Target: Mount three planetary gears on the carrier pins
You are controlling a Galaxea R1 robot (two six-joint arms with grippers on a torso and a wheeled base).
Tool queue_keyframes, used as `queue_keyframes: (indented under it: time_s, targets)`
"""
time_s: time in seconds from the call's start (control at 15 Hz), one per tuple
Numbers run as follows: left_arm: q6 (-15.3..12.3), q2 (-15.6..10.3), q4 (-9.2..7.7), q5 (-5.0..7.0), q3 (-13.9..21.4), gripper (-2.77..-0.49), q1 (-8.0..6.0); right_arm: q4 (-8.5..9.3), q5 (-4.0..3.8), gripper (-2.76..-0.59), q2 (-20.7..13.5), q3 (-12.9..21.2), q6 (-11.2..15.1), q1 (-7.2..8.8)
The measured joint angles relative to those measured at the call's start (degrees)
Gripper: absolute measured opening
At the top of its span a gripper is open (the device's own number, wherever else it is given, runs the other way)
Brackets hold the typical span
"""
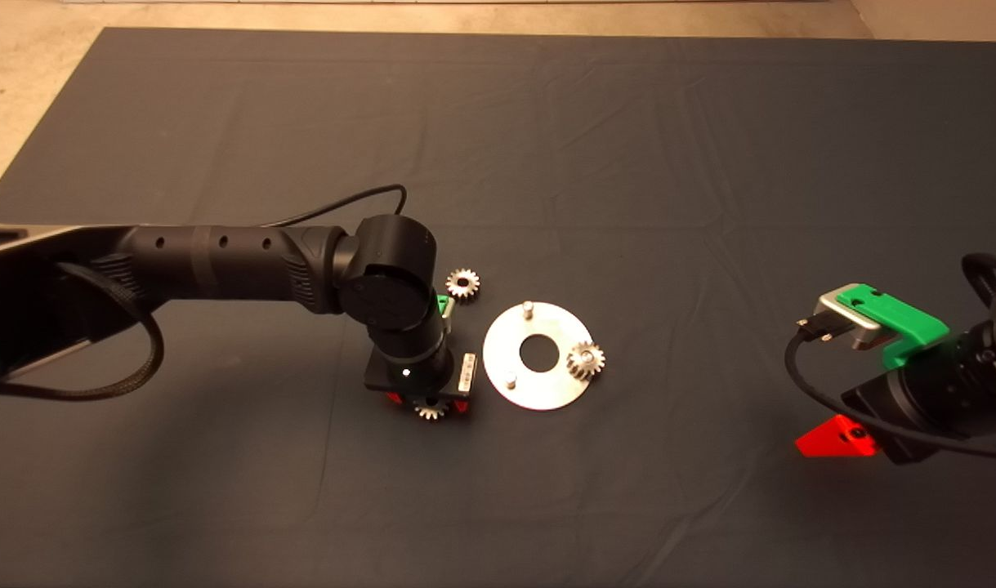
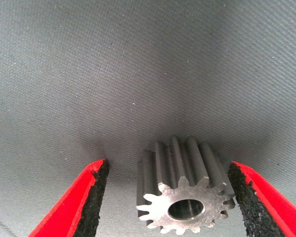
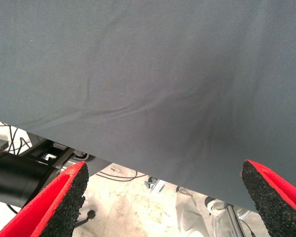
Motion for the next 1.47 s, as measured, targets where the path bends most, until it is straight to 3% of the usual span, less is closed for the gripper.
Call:
queue_keyframes:
  time_s: [0.33, 1.13, 1.47]
  targets:
    - [0.2, 0.0, -0.02, 0.04, 0.0, -1.55, 0.0, 0.02, 0.0, -1.05, 0.0, 0.0, 0.0, 0.0]
    - [0.2, 0.0, 0.05, 0.06, 0.0, -2.14, -0.02, 0.0, 0.0, -1.05, 0.0, 0.0, 0.02, -0.01]
    - [0.2, 0.02, 0.05, 0.06, 0.0, -2.19, -0.02, 0.02, 0.0, -1.05, 0.0, 0.0, 0.02, 0.0]
